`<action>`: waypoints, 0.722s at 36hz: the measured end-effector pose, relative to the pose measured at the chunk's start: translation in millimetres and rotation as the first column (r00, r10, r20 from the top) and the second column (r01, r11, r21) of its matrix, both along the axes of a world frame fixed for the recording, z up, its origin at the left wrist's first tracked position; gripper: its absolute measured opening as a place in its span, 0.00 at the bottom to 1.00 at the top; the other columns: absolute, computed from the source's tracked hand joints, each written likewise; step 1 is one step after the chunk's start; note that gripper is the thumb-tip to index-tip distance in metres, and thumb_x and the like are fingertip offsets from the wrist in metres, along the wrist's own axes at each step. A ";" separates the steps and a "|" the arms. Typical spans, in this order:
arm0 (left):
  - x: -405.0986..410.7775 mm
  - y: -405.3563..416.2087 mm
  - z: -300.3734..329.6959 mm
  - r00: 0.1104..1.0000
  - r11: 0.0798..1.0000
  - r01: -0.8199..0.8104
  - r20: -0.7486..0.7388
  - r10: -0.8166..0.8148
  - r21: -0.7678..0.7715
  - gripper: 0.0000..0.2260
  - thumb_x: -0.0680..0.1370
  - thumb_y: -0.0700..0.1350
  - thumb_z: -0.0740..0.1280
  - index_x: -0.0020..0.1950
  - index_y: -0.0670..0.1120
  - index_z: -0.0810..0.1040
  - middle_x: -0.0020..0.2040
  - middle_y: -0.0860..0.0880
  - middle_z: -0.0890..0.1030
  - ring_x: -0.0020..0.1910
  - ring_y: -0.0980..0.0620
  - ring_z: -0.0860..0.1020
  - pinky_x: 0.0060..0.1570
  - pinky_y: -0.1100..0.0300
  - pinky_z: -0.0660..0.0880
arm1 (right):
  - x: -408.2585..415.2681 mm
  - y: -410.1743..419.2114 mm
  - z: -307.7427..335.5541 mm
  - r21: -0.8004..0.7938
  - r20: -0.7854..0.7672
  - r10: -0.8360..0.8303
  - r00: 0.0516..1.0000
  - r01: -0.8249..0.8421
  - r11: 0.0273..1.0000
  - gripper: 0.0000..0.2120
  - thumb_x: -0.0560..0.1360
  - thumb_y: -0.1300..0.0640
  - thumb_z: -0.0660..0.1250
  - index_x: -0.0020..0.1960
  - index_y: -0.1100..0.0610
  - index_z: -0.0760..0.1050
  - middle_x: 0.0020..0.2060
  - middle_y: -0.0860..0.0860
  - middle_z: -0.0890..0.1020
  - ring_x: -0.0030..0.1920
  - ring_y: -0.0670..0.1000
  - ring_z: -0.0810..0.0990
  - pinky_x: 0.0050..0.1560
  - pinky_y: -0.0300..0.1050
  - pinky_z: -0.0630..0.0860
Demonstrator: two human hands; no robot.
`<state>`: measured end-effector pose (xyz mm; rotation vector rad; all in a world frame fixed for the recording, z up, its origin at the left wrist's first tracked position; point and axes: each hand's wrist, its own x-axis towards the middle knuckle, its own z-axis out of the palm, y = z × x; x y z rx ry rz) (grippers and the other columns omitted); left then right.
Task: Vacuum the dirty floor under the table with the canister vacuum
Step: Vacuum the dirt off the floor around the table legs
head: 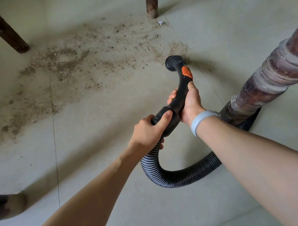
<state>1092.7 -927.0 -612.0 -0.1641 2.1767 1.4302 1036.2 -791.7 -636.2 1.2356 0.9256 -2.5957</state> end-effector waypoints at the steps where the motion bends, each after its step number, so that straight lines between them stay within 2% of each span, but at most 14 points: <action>1: 0.5 -0.9 -0.6 1.000 1.000 0.000 0.000 0.000 -0.003 0.19 0.76 0.59 0.65 0.42 0.43 0.73 0.30 0.44 0.78 0.22 0.48 0.76 0.24 0.62 0.75 | -1.0 -1.1 -1.5 0.000 -0.003 0.003 1.000 -0.003 1.000 0.23 0.78 0.38 0.57 0.43 0.58 0.68 0.25 0.51 0.71 0.21 0.50 0.70 0.25 0.37 0.71; 5: -0.7 -5.0 -1.6 1.000 1.000 -0.009 0.001 0.009 -0.005 0.19 0.76 0.59 0.65 0.43 0.43 0.73 0.30 0.45 0.78 0.22 0.48 0.76 0.25 0.60 0.76 | -5.3 -5.6 -5.2 0.003 -0.001 0.035 0.999 -0.035 0.999 0.24 0.75 0.35 0.61 0.48 0.57 0.69 0.25 0.52 0.71 0.22 0.51 0.71 0.27 0.37 0.72; 9: -6.5 -9.0 -1.8 1.000 1.000 -0.024 -0.008 0.024 -0.011 0.19 0.77 0.59 0.64 0.42 0.43 0.73 0.29 0.45 0.78 0.22 0.48 0.76 0.26 0.60 0.76 | -13.5 -10.0 -4.6 0.004 0.009 0.050 0.999 -0.050 0.999 0.25 0.73 0.33 0.63 0.46 0.57 0.69 0.26 0.51 0.71 0.22 0.51 0.71 0.26 0.38 0.73; 14: -11.5 -11.7 -3.7 0.998 0.998 -0.056 0.002 0.056 0.004 0.20 0.77 0.60 0.64 0.42 0.42 0.73 0.29 0.45 0.78 0.22 0.49 0.76 0.25 0.61 0.75 | -23.7 -13.6 -0.7 0.067 0.020 0.078 0.997 -0.079 0.995 0.23 0.77 0.37 0.59 0.43 0.58 0.69 0.25 0.52 0.71 0.22 0.50 0.71 0.26 0.38 0.72; 19: -6.8 -19.1 -7.5 0.994 0.993 -0.108 0.032 0.107 0.055 0.20 0.77 0.60 0.63 0.42 0.43 0.73 0.30 0.44 0.77 0.22 0.49 0.76 0.24 0.62 0.73 | -29.6 -26.7 3.0 0.150 0.031 0.138 0.990 -0.141 0.979 0.20 0.78 0.40 0.60 0.48 0.58 0.70 0.27 0.52 0.72 0.22 0.50 0.71 0.27 0.39 0.72; 26: 6.4 -35.1 -9.4 0.977 0.971 -0.193 0.121 0.176 0.144 0.19 0.78 0.59 0.63 0.43 0.42 0.72 0.31 0.41 0.76 0.24 0.45 0.76 0.29 0.57 0.76 | -26.4 -47.7 6.6 0.202 0.056 0.235 0.970 -0.242 0.949 0.21 0.80 0.41 0.57 0.46 0.60 0.69 0.28 0.54 0.72 0.25 0.52 0.71 0.30 0.42 0.72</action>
